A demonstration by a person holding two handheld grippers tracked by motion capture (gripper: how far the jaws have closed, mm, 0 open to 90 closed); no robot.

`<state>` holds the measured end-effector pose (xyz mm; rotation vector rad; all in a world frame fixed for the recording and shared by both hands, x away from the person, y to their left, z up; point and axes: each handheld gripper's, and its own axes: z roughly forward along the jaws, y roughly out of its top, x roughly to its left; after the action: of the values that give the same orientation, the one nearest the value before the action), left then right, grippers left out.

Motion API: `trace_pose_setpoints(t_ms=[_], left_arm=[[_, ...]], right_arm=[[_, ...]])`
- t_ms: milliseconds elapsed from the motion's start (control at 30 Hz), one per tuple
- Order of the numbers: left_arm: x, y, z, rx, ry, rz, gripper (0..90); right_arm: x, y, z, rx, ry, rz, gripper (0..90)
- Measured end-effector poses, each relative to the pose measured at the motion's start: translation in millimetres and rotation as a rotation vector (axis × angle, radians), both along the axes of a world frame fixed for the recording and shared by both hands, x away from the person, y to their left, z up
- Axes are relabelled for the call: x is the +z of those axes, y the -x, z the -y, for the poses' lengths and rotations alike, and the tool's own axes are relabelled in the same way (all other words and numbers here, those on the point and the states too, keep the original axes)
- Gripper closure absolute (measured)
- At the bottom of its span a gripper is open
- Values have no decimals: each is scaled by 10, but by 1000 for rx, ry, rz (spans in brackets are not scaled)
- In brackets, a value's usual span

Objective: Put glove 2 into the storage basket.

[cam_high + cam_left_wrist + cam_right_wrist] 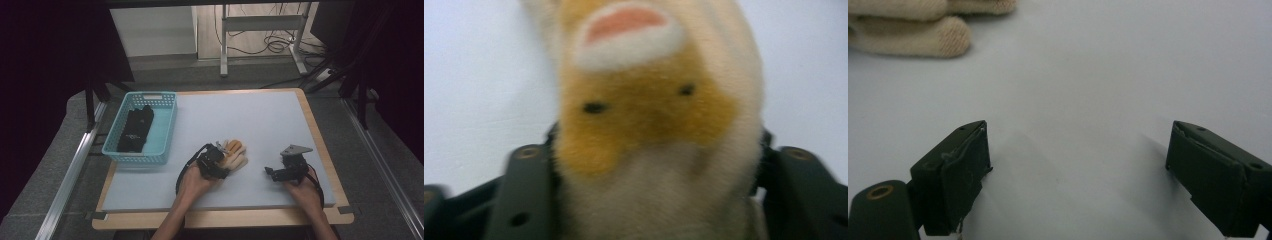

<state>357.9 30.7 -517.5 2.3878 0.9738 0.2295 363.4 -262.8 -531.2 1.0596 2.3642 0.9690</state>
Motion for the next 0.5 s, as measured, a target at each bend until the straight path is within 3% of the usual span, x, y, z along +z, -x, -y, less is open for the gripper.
trace_pose_setpoints(t_ms=[267, 500], left_arm=[[62, -23, -60, 4, 30, -5, 512], [306, -105, -253, 49, 63, 19, 511]], right_arm=[[0, 0, 1, 0, -1, 0, 102], [0, 0, 1, -1, -1, -1, 102]])
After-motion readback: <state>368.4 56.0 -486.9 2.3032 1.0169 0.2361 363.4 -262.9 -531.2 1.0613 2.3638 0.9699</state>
